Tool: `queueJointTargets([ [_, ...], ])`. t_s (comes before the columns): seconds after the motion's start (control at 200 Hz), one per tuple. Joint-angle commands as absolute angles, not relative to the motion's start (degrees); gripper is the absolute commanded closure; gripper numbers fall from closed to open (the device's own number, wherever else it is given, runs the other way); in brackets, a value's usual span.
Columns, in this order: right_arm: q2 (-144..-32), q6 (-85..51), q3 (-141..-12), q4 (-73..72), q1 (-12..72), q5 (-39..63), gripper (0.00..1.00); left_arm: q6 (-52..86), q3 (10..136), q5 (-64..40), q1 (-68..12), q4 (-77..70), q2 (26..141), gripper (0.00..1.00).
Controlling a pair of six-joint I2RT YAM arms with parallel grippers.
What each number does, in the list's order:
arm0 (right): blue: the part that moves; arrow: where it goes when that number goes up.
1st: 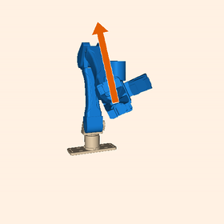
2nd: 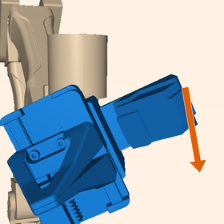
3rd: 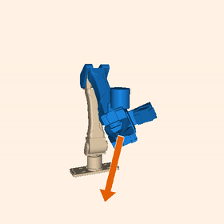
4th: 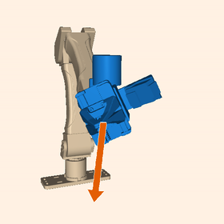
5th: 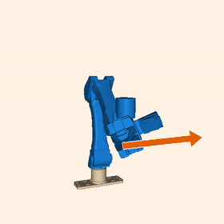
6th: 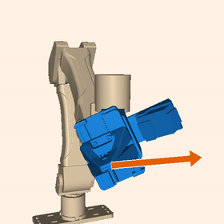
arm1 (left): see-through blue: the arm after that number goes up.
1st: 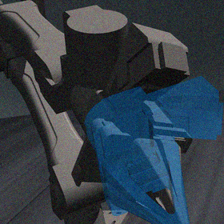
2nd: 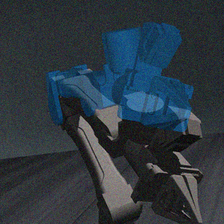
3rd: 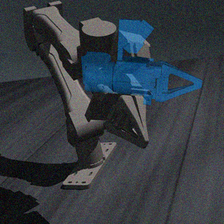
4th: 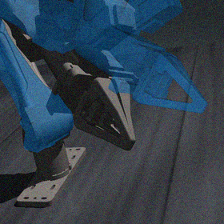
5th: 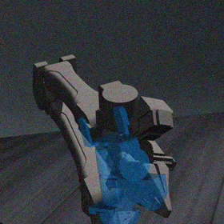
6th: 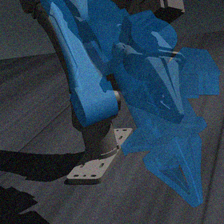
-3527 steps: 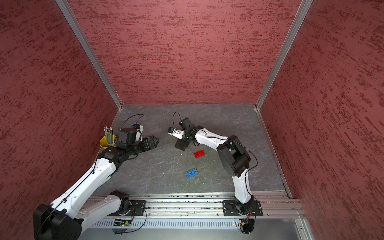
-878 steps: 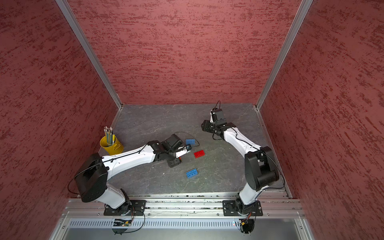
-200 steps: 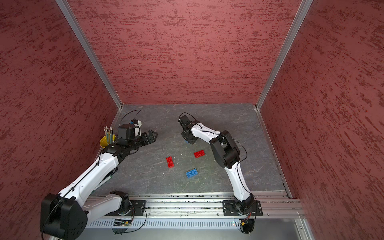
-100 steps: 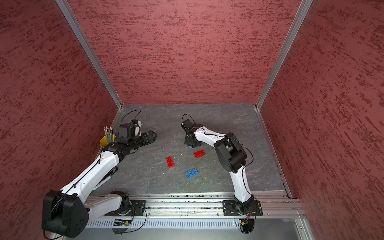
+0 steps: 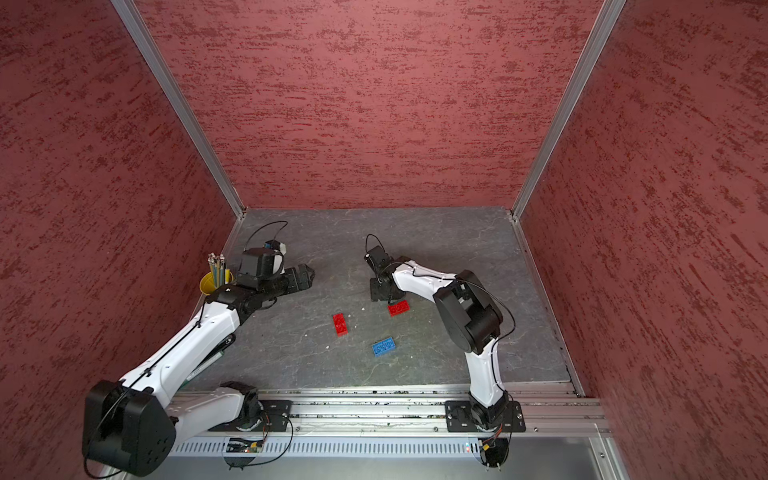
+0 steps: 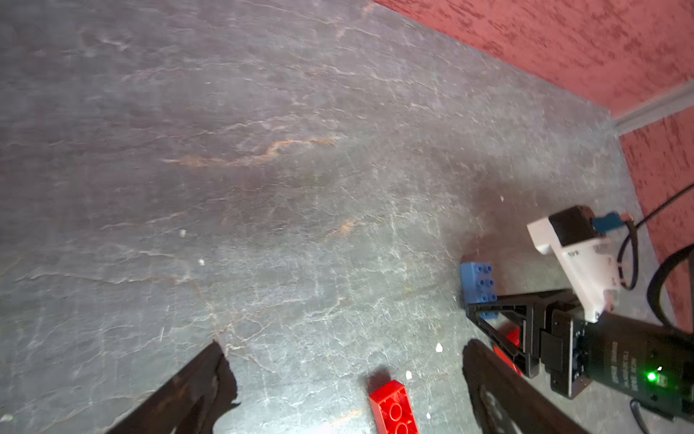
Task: Assemble a rectangle with lego
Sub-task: Move the lego brick at the center of the board, then pick up the lego brick from the center of the board.
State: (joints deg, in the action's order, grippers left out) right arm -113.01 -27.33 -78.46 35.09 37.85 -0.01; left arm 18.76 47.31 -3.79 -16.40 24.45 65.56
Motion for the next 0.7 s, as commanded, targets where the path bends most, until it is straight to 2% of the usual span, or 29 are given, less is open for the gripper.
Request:
queueJointTargets([
  [0.0,-106.9,-22.5,-76.6,35.8,38.2,-1.7,0.4,9.7,49.1,-0.2,-24.3,22.4,63.6,0.0],
  [0.25,-98.7,-18.9,-66.1,35.5,38.2,-6.2,0.26,-4.8,46.0,0.0,-40.2,12.4,62.7,0.0],
  [0.406,-99.3,-18.4,-63.9,33.6,38.2,-4.3,0.23,-5.6,46.1,-2.9,-42.3,10.7,63.8,0.0],
  [0.696,-102.9,-15.9,-64.4,30.9,38.2,-4.7,0.2,-5.6,46.6,-0.4,-43.2,9.6,65.4,0.0],
])
